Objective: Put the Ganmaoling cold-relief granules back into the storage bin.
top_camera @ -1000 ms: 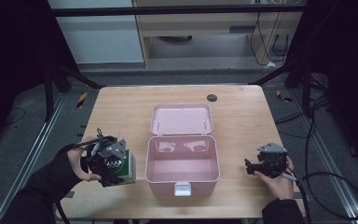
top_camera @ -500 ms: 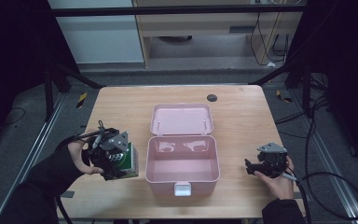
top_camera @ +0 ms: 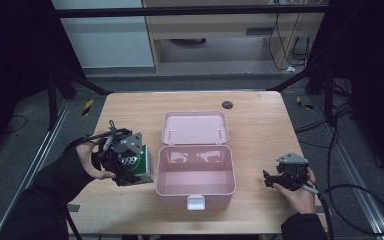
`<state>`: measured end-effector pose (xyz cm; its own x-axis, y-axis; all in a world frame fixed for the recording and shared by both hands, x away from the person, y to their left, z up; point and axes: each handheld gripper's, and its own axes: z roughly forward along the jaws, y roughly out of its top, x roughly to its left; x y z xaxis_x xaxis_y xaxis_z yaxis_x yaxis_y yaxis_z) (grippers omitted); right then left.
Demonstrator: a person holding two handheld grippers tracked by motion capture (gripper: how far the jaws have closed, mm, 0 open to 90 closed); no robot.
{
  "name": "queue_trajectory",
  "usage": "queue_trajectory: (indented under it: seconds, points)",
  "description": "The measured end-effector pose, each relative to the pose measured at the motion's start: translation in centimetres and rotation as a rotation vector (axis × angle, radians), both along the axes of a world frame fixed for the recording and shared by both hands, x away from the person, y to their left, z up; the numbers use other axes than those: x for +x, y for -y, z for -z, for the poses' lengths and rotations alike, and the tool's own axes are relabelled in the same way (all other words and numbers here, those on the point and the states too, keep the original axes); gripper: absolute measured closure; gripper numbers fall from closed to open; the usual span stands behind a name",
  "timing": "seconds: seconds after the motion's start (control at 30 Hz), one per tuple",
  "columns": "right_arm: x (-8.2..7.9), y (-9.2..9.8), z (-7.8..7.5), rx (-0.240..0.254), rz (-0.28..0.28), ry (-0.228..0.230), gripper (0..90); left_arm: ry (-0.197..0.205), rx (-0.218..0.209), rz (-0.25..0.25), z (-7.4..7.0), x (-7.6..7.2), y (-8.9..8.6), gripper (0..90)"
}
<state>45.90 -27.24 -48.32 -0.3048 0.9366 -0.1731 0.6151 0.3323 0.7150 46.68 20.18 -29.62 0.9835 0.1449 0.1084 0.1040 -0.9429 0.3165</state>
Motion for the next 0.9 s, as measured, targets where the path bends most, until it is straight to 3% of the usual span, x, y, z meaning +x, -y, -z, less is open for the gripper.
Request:
queue_trajectory:
  seconds: [0.43,0.9]
  points:
    - [0.0,0.1,0.0,0.000,-0.001,0.003,4.6,0.004,0.001,0.018,-1.0,0.4,1.2,14.3]
    - [0.0,0.2,0.0,0.001,-0.002,0.003,4.6,-0.010,0.005,0.050,-1.0,0.7,3.3,14.3]
